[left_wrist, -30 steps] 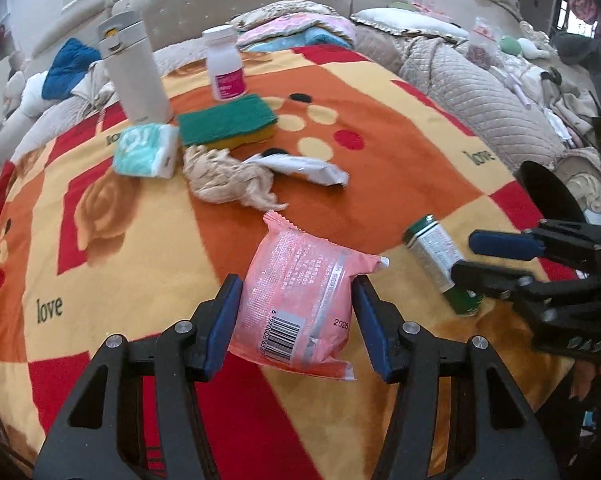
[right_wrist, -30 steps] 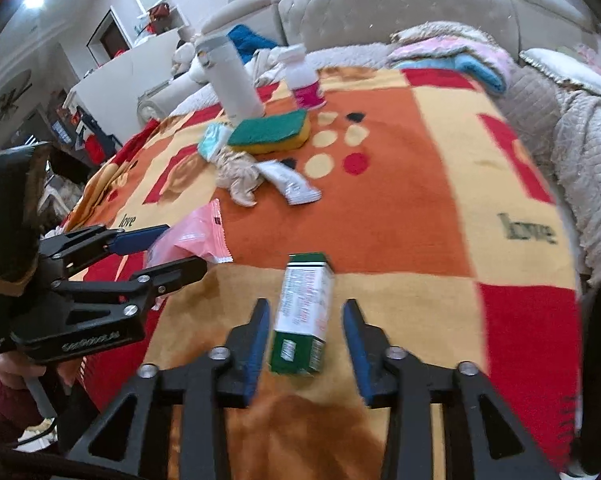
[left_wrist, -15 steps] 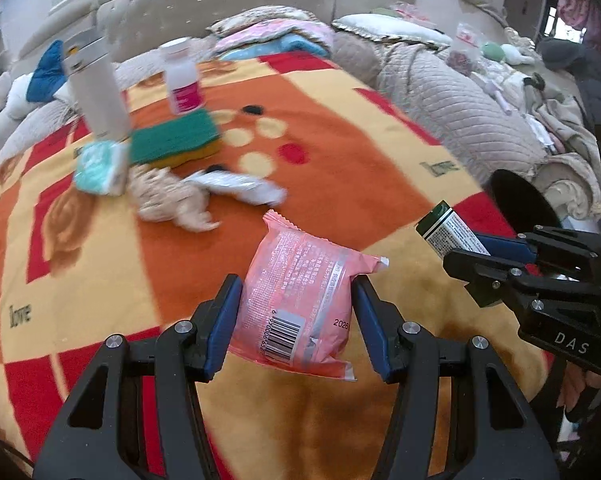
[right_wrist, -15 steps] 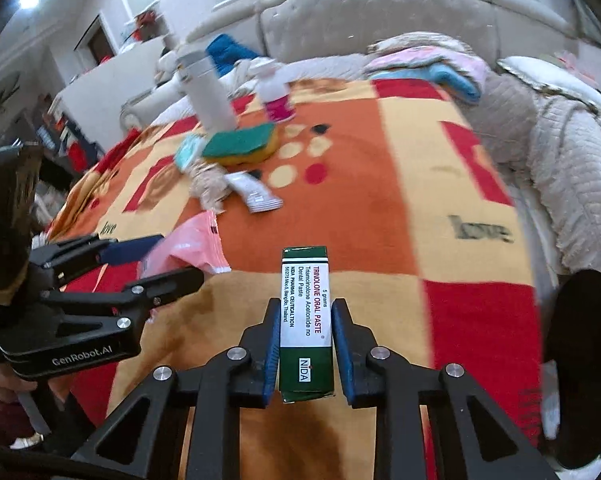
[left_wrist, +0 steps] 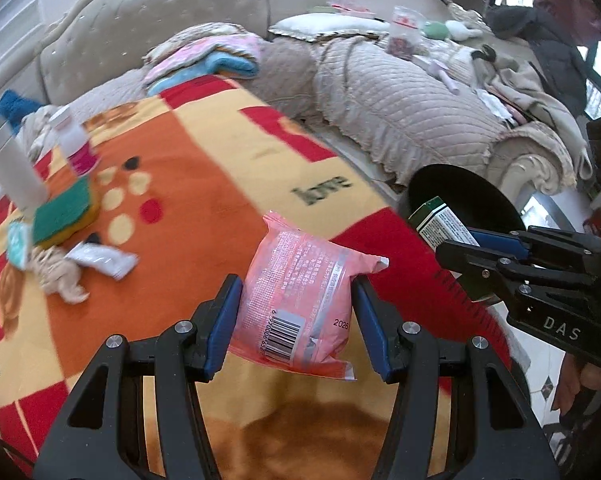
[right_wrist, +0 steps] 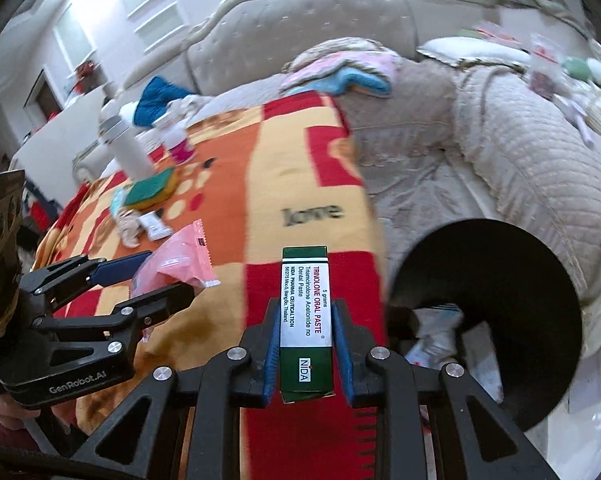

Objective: Collect trash
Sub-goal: 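Carry both items over the black bin and open both grippers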

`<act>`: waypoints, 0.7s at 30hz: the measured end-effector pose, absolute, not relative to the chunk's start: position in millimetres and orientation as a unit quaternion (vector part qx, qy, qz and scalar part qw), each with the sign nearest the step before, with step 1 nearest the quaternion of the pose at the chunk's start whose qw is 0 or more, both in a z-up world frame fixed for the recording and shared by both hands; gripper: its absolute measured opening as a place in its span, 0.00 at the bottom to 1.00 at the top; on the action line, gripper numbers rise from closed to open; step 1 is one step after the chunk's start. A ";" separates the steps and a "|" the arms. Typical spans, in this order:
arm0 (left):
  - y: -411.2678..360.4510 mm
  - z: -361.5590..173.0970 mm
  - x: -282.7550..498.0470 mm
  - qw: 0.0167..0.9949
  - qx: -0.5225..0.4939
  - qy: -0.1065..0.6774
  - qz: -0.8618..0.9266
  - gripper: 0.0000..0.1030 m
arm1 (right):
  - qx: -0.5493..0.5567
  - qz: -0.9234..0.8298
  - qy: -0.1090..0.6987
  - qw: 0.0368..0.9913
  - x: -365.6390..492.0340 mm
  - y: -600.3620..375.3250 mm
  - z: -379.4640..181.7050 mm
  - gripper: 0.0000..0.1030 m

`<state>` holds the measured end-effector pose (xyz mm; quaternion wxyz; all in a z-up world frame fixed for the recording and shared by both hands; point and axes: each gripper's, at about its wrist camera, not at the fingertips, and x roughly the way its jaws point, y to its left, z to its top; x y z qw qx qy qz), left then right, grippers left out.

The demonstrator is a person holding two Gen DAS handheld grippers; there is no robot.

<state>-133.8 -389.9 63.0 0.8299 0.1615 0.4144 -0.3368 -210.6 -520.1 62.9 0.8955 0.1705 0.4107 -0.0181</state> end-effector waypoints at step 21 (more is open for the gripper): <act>-496.6 39.9 -145.0 0.782 0.153 0.449 -0.403 0.53 | 0.225 -0.108 0.430 0.868 -240.7 -616.0 19.5 0.23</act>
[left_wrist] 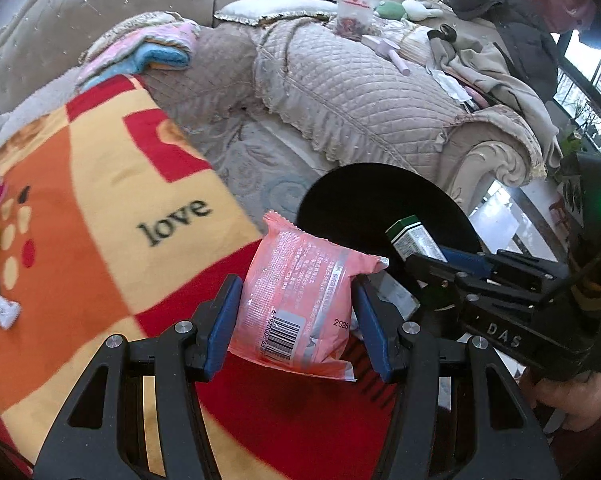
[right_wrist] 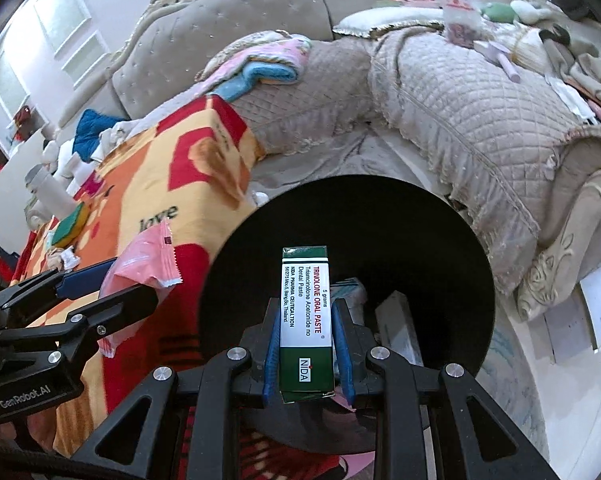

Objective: Collect trash
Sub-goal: 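Carry both items over the black bin and open both grippers, then move both tools back to the remaining items on the blanket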

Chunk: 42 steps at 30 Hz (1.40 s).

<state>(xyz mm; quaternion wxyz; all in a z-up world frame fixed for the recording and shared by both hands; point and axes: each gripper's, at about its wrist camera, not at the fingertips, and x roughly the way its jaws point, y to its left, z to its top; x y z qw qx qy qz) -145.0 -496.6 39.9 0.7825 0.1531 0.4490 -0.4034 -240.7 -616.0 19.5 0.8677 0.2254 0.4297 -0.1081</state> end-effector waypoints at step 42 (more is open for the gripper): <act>-419.5 53.8 -122.7 0.823 0.107 0.420 -0.366 0.63 | 0.148 -0.149 0.434 0.876 -230.1 -579.2 38.7 0.44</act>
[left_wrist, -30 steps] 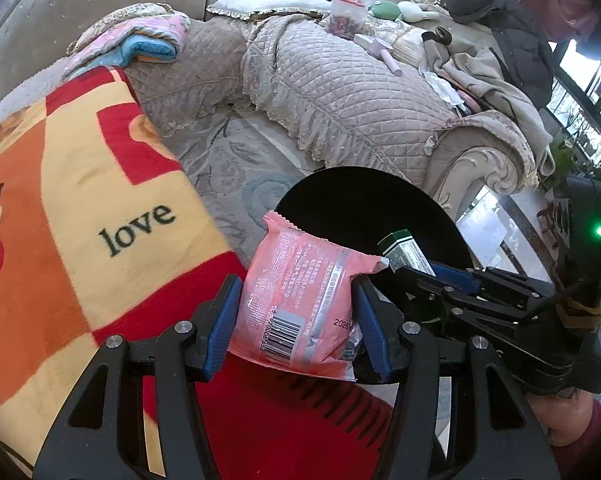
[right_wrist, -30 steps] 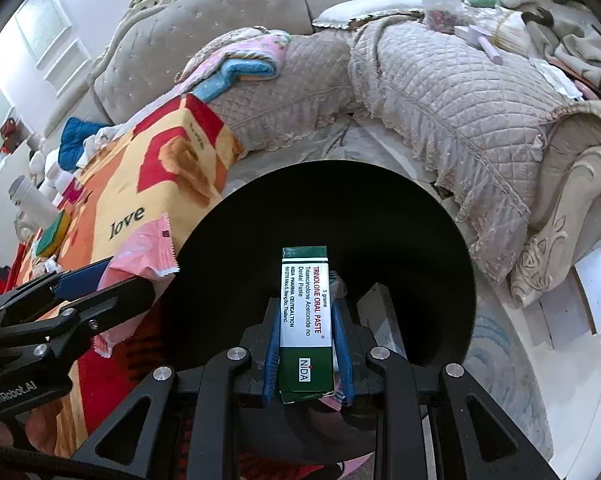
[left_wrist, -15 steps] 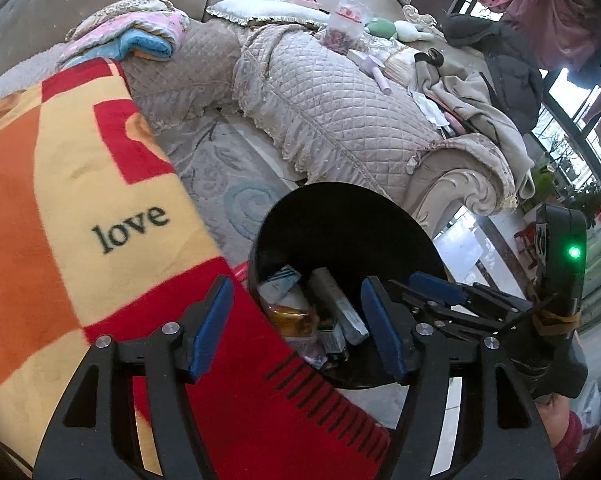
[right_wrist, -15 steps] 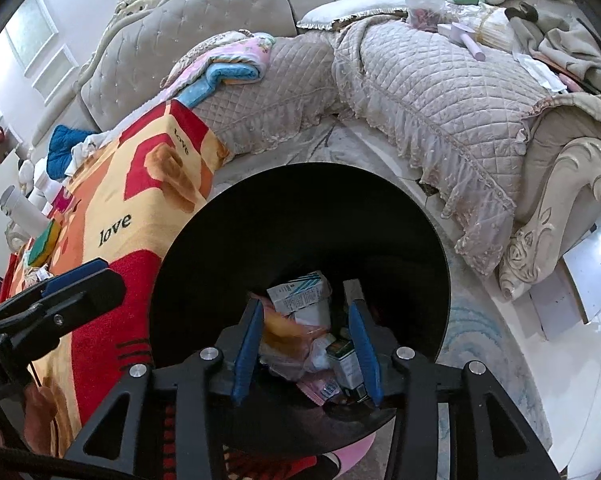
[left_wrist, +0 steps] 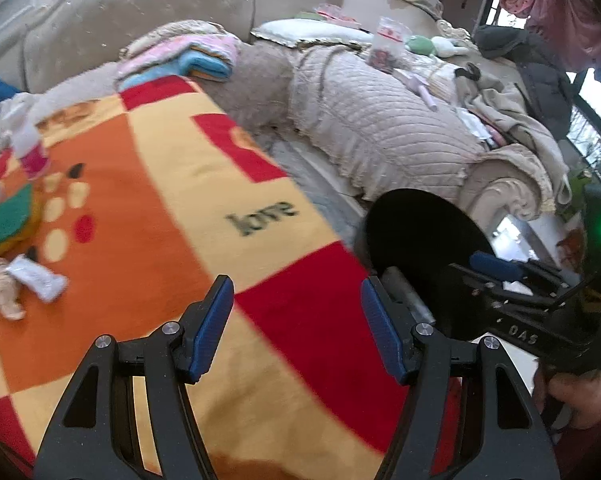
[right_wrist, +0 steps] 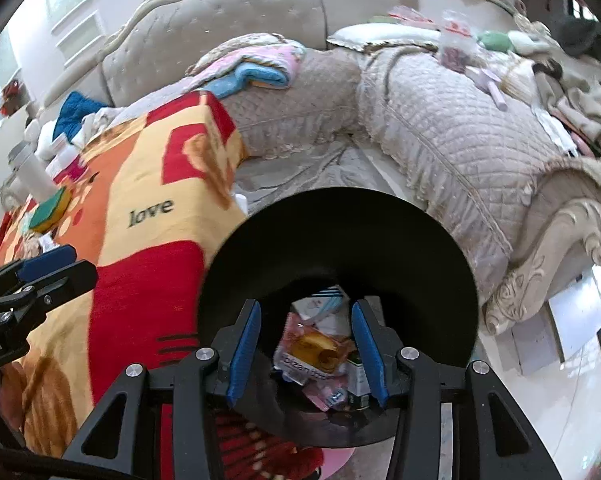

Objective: Collect trash
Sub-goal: 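Move both tools back to the remaining items on the blanket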

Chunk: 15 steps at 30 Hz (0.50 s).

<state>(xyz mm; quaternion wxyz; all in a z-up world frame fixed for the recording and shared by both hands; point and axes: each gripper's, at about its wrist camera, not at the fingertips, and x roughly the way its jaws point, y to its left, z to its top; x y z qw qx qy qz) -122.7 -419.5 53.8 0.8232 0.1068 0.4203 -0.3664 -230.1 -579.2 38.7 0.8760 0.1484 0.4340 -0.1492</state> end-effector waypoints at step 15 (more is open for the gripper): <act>-298.6 50.2 -97.7 0.861 0.083 0.426 -0.267 0.63 | 0.115 -0.057 0.446 0.886 -182.2 -492.3 47.9 0.57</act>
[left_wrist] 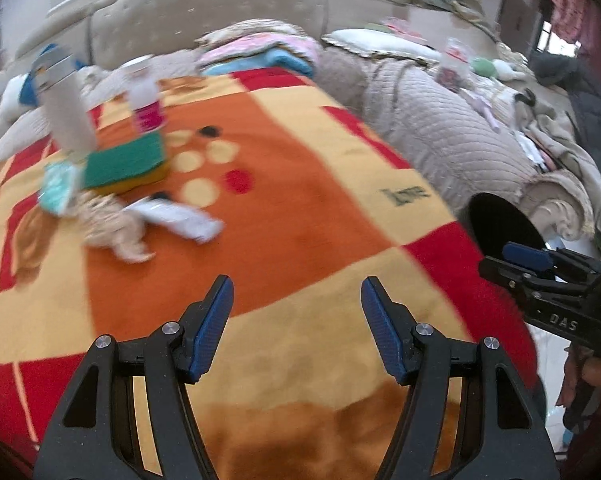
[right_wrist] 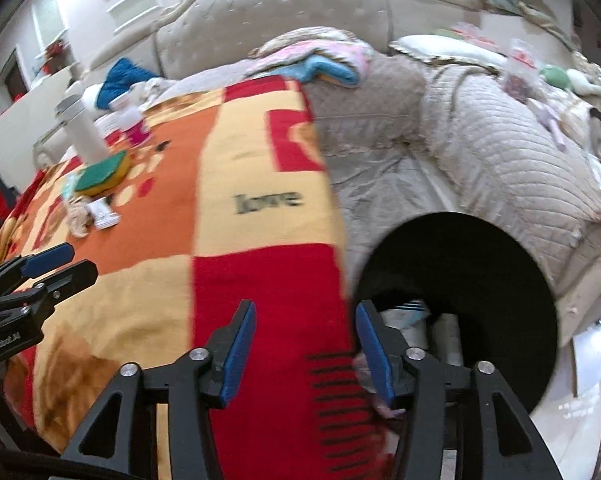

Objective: Collect trash
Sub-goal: 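Move both tools back to the remaining items on the blanket, then grasp crumpled beige tissue with left gripper while right gripper grasps white tube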

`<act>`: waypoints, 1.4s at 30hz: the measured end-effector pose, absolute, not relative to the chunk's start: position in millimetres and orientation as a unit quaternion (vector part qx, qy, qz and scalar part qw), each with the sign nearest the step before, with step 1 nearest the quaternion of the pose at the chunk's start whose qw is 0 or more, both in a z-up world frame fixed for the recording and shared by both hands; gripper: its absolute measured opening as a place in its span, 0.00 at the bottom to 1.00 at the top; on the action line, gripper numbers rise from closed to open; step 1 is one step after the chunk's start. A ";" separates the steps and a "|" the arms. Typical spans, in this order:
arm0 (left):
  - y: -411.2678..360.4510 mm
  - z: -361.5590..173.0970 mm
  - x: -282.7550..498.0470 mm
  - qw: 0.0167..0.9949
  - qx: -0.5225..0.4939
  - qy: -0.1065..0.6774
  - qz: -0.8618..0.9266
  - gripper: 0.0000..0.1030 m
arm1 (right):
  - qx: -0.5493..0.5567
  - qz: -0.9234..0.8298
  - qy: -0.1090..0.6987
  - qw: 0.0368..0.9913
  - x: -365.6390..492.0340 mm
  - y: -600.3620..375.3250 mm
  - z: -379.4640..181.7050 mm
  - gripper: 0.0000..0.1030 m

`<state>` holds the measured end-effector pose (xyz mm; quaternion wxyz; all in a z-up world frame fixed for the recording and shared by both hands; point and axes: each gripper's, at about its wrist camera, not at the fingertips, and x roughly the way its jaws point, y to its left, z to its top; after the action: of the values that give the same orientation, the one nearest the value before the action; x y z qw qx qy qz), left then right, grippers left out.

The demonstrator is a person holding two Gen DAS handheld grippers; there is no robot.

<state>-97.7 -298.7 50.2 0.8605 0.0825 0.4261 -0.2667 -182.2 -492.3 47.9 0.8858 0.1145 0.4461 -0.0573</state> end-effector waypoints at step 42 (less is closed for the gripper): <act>-202.1 24.5 40.2 0.868 -0.056 0.476 -0.133 0.63 | 0.058 0.125 0.441 0.887 -54.3 -382.4 49.0 0.17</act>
<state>40.2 -202.1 24.5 0.8676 -0.0561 0.4760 -0.1328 -54.3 -382.4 49.0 0.8869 0.0581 0.4409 0.1252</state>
